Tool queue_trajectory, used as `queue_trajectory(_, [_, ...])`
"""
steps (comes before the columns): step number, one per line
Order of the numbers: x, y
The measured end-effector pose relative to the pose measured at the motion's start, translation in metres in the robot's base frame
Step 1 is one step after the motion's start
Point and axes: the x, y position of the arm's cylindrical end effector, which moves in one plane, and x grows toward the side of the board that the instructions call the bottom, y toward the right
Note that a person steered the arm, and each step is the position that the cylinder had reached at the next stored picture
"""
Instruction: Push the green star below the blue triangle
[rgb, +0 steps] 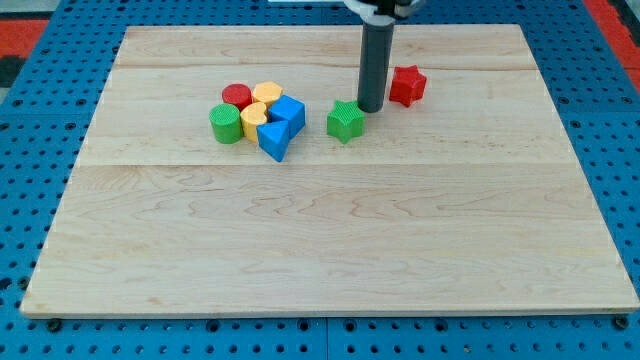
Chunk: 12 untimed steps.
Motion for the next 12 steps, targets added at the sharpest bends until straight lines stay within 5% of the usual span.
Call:
queue_trajectory(3, [0.109, -0.022])
queue_trajectory(4, [0.112, -0.06])
queue_trajectory(6, [0.065, -0.021])
queue_trajectory(8, [0.138, -0.062])
queue_trajectory(10, [0.142, -0.025])
queue_trajectory(11, [0.092, -0.025])
queue_trajectory(12, [0.118, -0.09])
